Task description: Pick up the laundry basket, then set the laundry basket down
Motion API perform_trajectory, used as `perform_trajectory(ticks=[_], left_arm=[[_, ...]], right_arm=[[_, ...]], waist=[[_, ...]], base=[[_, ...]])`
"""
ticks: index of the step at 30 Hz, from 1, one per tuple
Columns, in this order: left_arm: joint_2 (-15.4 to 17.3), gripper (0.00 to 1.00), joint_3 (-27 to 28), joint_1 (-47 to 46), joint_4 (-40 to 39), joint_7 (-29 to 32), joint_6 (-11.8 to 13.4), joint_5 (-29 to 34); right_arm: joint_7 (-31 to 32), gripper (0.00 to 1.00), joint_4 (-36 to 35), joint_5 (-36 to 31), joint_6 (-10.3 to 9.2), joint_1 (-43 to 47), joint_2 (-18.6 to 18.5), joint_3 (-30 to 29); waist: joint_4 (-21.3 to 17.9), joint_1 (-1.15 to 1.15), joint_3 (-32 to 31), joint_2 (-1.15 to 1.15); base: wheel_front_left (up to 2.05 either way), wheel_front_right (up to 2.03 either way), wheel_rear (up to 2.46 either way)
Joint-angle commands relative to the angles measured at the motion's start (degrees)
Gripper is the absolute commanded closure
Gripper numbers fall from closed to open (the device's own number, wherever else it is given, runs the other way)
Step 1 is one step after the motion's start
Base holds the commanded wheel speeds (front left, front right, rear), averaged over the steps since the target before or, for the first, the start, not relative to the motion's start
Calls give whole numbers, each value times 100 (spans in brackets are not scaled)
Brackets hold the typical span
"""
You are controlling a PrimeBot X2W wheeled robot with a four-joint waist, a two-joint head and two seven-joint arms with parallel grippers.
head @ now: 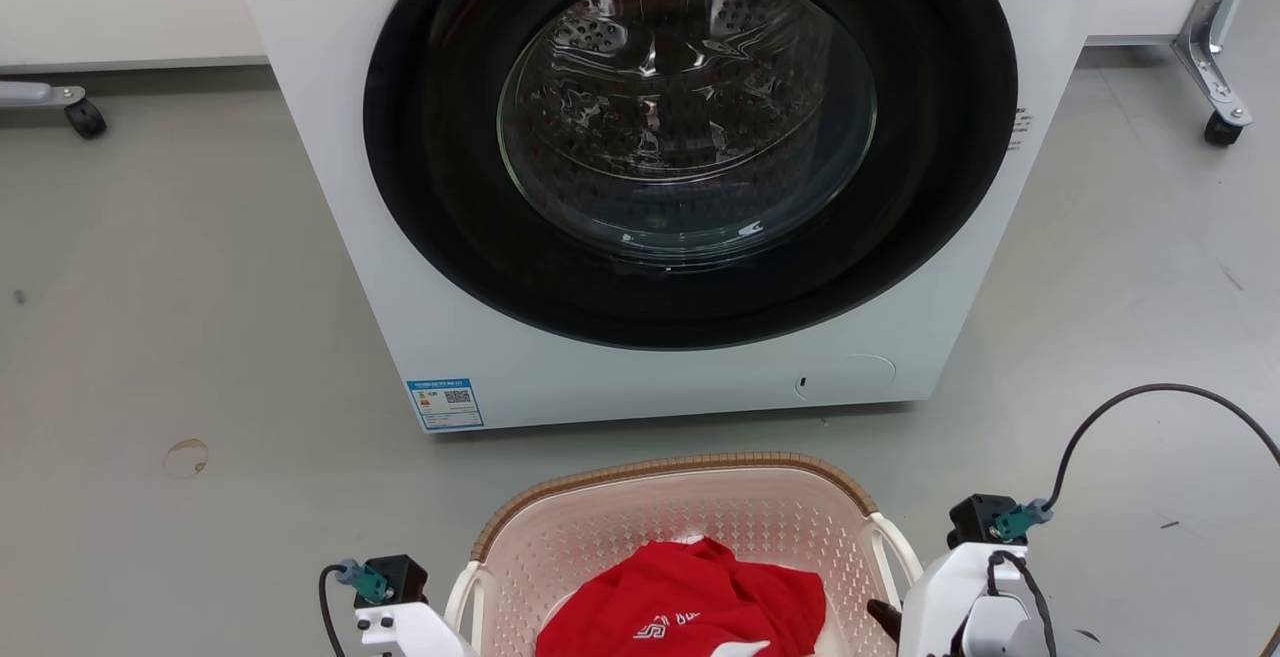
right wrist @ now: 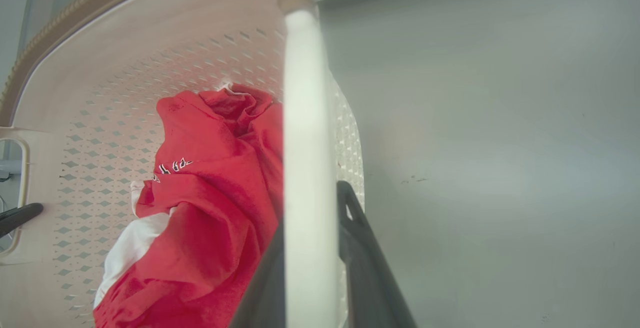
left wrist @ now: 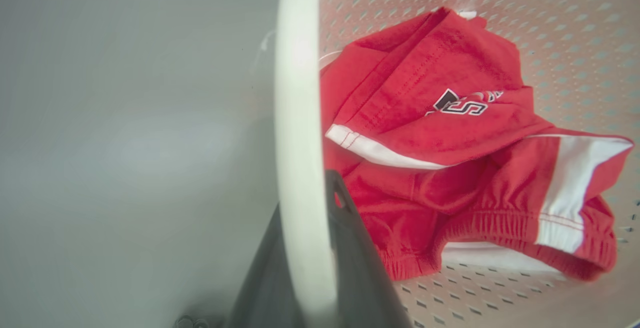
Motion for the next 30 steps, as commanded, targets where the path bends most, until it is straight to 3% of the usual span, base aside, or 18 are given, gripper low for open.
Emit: perform_trajectory(ticks=[1, 14, 30], left_arm=[[900, 100, 142, -73, 357, -44, 135, 12], [891, 100, 87, -124, 369, -95, 135, -23], [752, 100, -120, -580, 327, -229, 135, 111]], right_arm=[[-74, 100, 325, -39, -32, -125, -728, -54], [-120, 100, 344, -48, -32, -166, -728, -54], [-280, 100, 497, -106, -32, -629, -728, -54]], waist=[[1, 0, 1, 0], [0, 0, 113, 0], [30, 0, 876, 0]], base=[[0, 0, 0], [0, 0, 0], [0, 0, 0]])
